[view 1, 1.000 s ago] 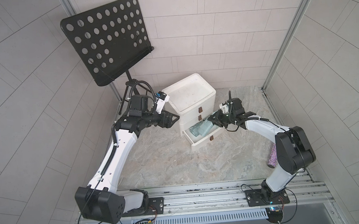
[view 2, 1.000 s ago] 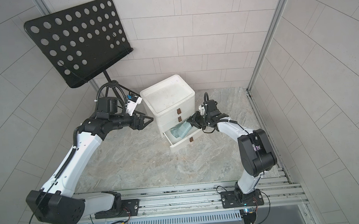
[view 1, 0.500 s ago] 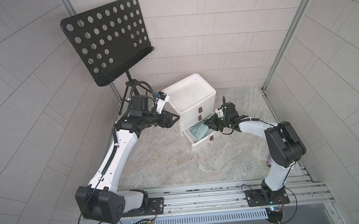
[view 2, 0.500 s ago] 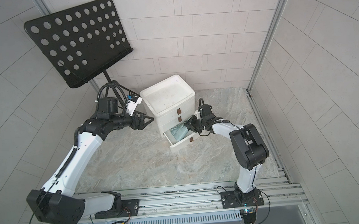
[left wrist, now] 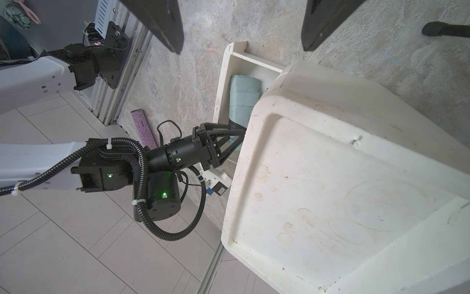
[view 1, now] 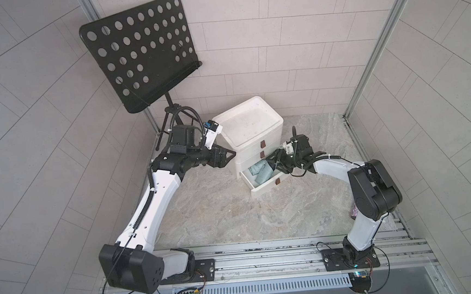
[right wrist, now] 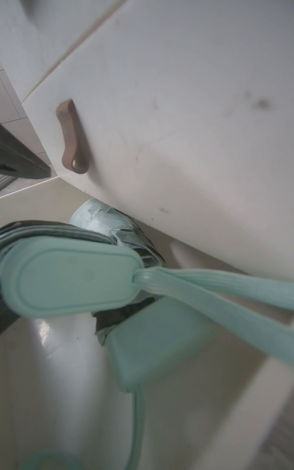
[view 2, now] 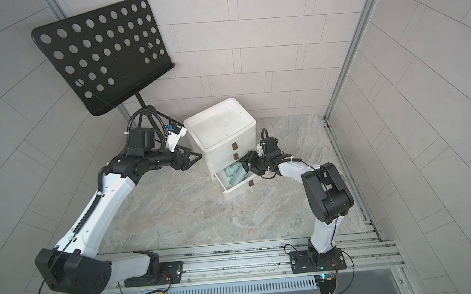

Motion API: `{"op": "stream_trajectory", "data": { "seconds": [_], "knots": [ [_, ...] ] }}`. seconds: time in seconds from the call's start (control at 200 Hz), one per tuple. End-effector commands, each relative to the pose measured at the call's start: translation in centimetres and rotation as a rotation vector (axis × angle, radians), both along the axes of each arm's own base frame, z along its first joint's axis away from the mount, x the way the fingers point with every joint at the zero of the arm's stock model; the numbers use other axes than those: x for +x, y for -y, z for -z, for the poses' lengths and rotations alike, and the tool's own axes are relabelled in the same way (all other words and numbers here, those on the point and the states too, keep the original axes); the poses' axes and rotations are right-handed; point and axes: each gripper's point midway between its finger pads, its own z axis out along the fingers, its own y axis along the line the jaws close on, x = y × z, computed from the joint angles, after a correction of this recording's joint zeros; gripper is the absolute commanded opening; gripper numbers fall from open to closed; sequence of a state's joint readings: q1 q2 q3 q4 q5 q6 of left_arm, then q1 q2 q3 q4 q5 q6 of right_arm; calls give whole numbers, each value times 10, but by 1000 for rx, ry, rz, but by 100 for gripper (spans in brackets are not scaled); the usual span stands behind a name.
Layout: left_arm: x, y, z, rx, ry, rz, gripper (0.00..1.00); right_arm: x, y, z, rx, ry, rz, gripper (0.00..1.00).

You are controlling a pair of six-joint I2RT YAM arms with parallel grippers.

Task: Place the umbrella in the drawer by color
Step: Place the umbrella in the drawer.

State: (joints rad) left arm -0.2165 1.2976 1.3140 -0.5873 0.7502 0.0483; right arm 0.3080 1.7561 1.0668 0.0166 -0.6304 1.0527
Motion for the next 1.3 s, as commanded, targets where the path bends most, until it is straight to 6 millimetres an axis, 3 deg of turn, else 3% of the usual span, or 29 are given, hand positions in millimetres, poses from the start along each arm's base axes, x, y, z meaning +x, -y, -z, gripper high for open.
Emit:
{"op": "stream_trajectory", "data": {
  "seconds": [0.0, 0.665, 0.866, 1.101, 1.296],
  "knots": [
    [-3, 4, -3, -19, 11, 18, 80, -5, 12, -7, -84, 13, 13, 70],
    [0, -2, 0, 6, 13, -20, 80, -5, 62, -71, -376, 190, 27, 73],
    [23, -23, 4, 99, -1, -146, 80, 1, 68, -96, -436, 260, -14, 72],
    [61, -37, -27, 170, 15, -193, 81, 6, 71, -141, -494, 364, -48, 73],
    [99, -45, -34, 175, -15, -281, 84, 31, 78, -174, -501, 418, -26, 73]
  ]
}}
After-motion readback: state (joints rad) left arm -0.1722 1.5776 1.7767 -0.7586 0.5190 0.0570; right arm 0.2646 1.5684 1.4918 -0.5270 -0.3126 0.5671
